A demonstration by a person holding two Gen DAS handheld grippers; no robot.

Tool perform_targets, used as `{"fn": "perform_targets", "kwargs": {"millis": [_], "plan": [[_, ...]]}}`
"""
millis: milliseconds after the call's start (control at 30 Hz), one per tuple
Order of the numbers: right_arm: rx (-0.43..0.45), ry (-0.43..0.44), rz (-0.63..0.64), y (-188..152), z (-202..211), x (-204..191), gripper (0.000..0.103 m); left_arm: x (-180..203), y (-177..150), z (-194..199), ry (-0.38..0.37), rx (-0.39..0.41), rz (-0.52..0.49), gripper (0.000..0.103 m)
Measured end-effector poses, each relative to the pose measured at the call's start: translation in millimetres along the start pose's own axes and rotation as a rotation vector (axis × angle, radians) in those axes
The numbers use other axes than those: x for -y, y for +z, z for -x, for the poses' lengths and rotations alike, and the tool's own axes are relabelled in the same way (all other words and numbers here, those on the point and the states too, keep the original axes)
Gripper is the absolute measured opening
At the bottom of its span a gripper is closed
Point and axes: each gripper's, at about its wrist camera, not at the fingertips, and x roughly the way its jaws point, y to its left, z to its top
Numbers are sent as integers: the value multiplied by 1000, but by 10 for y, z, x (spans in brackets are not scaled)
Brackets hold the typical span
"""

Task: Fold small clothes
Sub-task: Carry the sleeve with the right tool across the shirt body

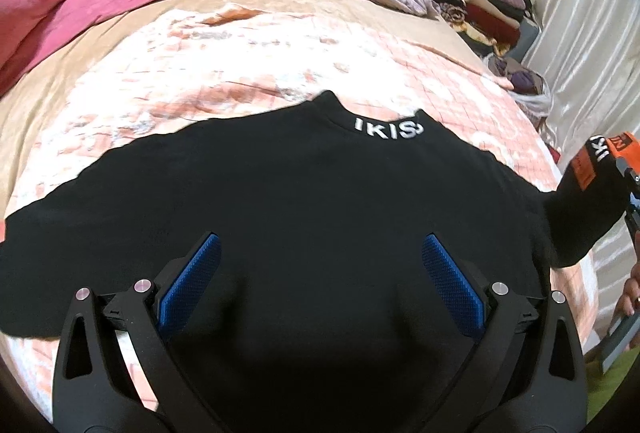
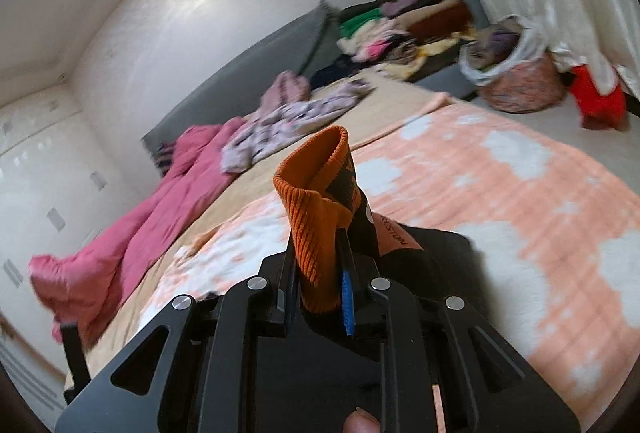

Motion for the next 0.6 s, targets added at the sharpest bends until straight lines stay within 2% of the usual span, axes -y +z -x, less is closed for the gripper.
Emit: {"fn": "perform_targets", "kwargs": {"millis": [333, 600], "plan": [[-134, 129, 105, -367, -495, -901, 14, -327, -50, 117, -12, 10, 52, 95], [-229, 181, 160, -691, -835, -1368, 14, -479, -139, 81, -95, -16, 91, 95]]}}
